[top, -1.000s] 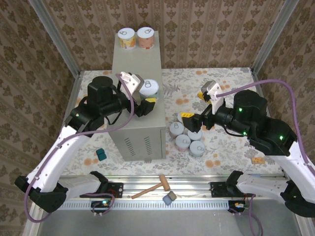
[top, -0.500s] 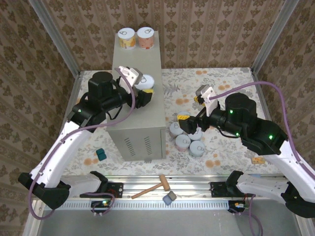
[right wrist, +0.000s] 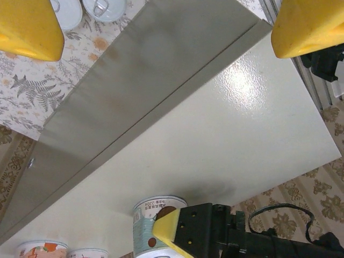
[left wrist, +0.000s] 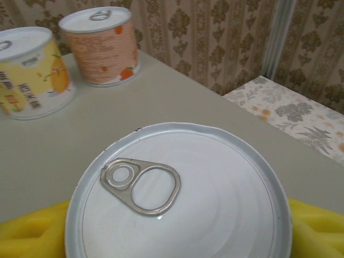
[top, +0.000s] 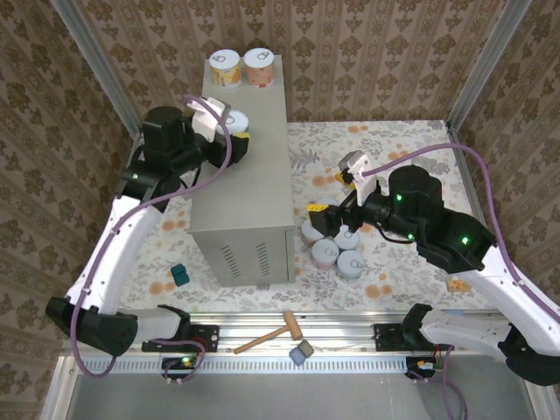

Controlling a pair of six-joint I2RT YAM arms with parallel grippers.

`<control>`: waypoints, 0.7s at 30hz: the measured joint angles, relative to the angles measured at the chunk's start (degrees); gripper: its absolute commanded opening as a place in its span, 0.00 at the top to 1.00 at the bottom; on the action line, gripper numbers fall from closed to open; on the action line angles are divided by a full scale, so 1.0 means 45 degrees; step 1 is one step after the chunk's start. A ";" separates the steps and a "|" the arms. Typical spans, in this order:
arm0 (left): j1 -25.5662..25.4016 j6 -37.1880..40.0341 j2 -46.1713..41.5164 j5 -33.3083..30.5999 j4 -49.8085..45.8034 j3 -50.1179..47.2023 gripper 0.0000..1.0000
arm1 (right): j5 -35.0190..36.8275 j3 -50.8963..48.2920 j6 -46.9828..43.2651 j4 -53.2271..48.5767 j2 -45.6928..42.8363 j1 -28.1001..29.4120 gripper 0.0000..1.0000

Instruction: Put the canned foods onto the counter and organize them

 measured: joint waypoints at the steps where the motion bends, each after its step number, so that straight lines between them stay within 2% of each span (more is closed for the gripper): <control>1: 0.0121 0.0019 0.0146 0.0044 -0.0005 0.0131 0.26 | -0.0005 0.0000 0.0029 0.0092 0.0029 0.0005 0.00; 15: 0.1681 0.0097 0.2302 0.1375 0.1219 0.1423 0.24 | -0.0005 0.0000 0.0044 0.0699 0.0291 0.0078 0.00; 21: 0.1889 0.0053 0.2773 0.1783 0.1690 0.1656 0.17 | -0.0005 0.0000 0.0044 0.0709 0.0627 0.0078 0.00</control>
